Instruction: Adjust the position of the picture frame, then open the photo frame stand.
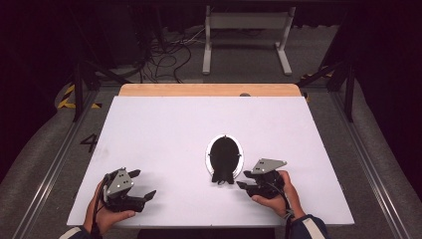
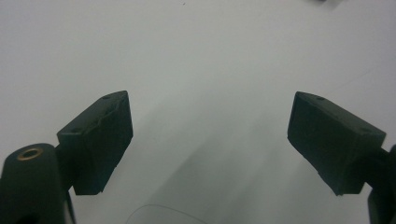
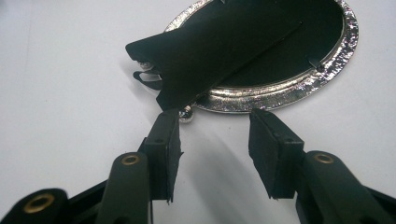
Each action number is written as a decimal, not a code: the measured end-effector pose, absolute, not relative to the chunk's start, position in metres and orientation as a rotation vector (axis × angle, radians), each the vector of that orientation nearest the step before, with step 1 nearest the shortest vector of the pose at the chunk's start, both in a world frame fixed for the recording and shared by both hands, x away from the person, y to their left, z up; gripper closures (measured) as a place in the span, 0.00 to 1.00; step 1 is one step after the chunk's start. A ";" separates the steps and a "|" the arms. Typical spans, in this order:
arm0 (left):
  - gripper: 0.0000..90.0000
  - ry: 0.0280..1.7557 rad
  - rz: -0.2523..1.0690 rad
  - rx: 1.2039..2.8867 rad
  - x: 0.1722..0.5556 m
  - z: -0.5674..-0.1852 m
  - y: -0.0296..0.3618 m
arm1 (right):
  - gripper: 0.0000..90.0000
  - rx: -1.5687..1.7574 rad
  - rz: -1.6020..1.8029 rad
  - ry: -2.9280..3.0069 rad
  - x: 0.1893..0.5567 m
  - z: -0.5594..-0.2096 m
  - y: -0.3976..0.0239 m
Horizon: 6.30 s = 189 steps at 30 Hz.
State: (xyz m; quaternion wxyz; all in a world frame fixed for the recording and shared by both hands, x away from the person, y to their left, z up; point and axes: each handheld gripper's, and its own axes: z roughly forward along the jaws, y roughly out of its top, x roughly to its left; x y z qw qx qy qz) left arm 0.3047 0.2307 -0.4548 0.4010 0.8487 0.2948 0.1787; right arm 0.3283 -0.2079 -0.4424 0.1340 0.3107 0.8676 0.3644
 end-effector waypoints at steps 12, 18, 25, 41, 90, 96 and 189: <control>0.19 0.766 0.467 2.100 0.301 -0.453 0.234 | 0.62 0.860 1.033 2.574 0.329 -0.442 -0.198; 0.19 0.783 0.463 2.111 0.303 -0.456 0.235 | 0.66 0.851 1.028 2.615 0.328 -0.443 -0.192; 0.19 0.760 0.475 2.133 0.304 -0.454 0.229 | 0.71 0.857 0.989 2.634 0.328 -0.449 -0.185; 0.19 0.765 0.467 2.163 0.302 -0.459 0.227 | 0.77 0.910 1.043 2.614 0.333 -0.451 -0.184; 0.19 0.740 0.333 2.090 0.327 -0.450 0.203 | 0.69 1.614 1.733 2.526 0.379 -0.469 -0.210; 0.18 0.679 0.251 2.099 0.353 -0.448 0.174 | 0.70 1.564 1.718 2.536 0.379 -0.470 -0.209; 0.81 0.373 0.446 2.098 0.392 -0.417 0.085 | 0.85 1.019 1.500 2.573 0.350 -0.440 -0.193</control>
